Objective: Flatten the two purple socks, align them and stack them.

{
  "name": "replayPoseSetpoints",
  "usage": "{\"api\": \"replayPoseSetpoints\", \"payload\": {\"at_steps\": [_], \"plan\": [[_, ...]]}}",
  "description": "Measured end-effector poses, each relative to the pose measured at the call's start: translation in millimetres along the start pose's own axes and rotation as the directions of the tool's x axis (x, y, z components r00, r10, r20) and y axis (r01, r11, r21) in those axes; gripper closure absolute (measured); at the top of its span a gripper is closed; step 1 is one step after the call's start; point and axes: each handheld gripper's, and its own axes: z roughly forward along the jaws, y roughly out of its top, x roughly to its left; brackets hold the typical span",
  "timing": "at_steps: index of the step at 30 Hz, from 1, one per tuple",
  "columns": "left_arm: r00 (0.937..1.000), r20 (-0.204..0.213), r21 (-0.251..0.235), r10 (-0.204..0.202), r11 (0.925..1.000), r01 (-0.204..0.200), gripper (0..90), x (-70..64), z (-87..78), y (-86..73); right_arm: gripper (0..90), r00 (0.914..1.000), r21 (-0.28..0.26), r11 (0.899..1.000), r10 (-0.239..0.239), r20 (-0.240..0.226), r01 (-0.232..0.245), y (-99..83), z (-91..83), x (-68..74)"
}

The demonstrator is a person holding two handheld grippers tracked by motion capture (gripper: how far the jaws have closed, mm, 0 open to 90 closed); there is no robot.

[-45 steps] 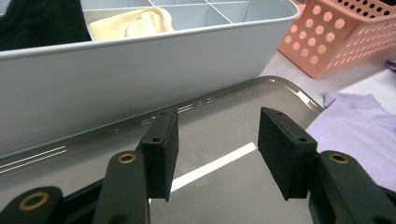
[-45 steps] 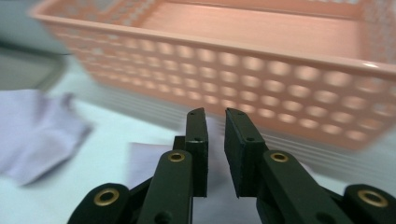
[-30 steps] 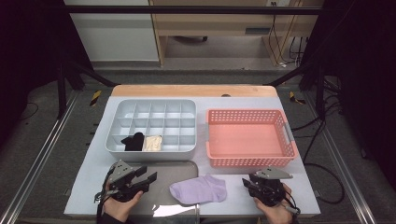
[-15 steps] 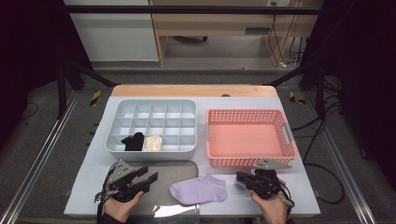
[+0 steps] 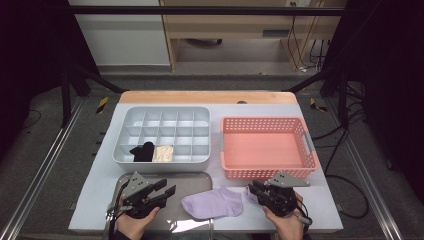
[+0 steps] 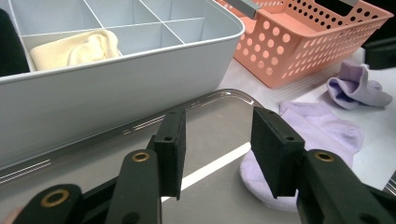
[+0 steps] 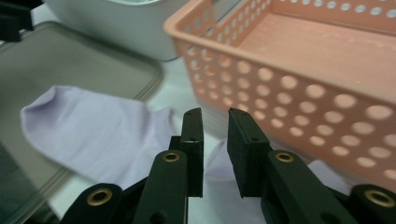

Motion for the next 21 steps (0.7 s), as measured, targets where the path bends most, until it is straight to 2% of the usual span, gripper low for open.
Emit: {"api": "replayPoseSetpoints", "payload": {"at_steps": [4,6,8,10,11,14,16,19,21], "plan": [[0.9999,-0.011,0.002,-0.008,1.0000,0.008,55.7,3.1,0.0,-3.9,80.1,0.9997,0.021,1.000,-0.014,-0.020,0.015,-8.9,2.4,10.5],[0.9999,-0.013,0.000,-0.011,0.9999,0.011,55.6,4.9,-0.7,-5.5,81.7,0.9995,0.063,0.998,-0.023,-0.023,0.024,-15.2,9.7,13.0],[0.9998,-0.017,0.000,-0.011,0.9999,0.011,55.6,6.4,-1.8,-7.0,82.7,0.9996,0.095,0.995,-0.025,-0.015,0.026,-19.7,15.0,14.1],[0.9997,-0.020,-0.001,-0.012,0.9999,0.012,55.5,7.9,-2.8,-8.0,82.7,0.9994,0.142,0.989,-0.031,0.013,0.029,-23.8,20.2,13.4],[0.9997,-0.022,-0.002,-0.012,0.9999,0.012,55.4,8.8,-3.2,-8.1,82.2,0.9991,0.150,0.988,-0.036,0.021,0.032,-24.7,21.4,13.0],[0.9996,-0.022,0.000,-0.020,0.9998,0.020,55.2,9.4,-2.0,-8.3,78.2,0.9936,0.154,0.986,-0.077,0.083,0.064,-25.5,21.6,9.6],[0.9996,-0.021,0.005,-0.018,0.9998,0.018,55.1,9.6,-0.9,-9.0,75.0,0.9925,0.152,0.987,-0.074,0.098,0.059,-25.9,21.4,6.3],[0.9996,-0.022,0.009,-0.017,0.9998,0.018,55.0,9.9,-0.3,-9.5,72.0,0.9953,0.166,0.985,-0.060,0.076,0.046,-28.4,26.1,1.9],[0.9995,-0.023,0.007,-0.019,0.9998,0.019,54.9,10.0,-0.4,-9.6,71.5,0.9946,0.168,0.984,-0.072,0.075,0.058,-28.5,27.5,2.8]]}}
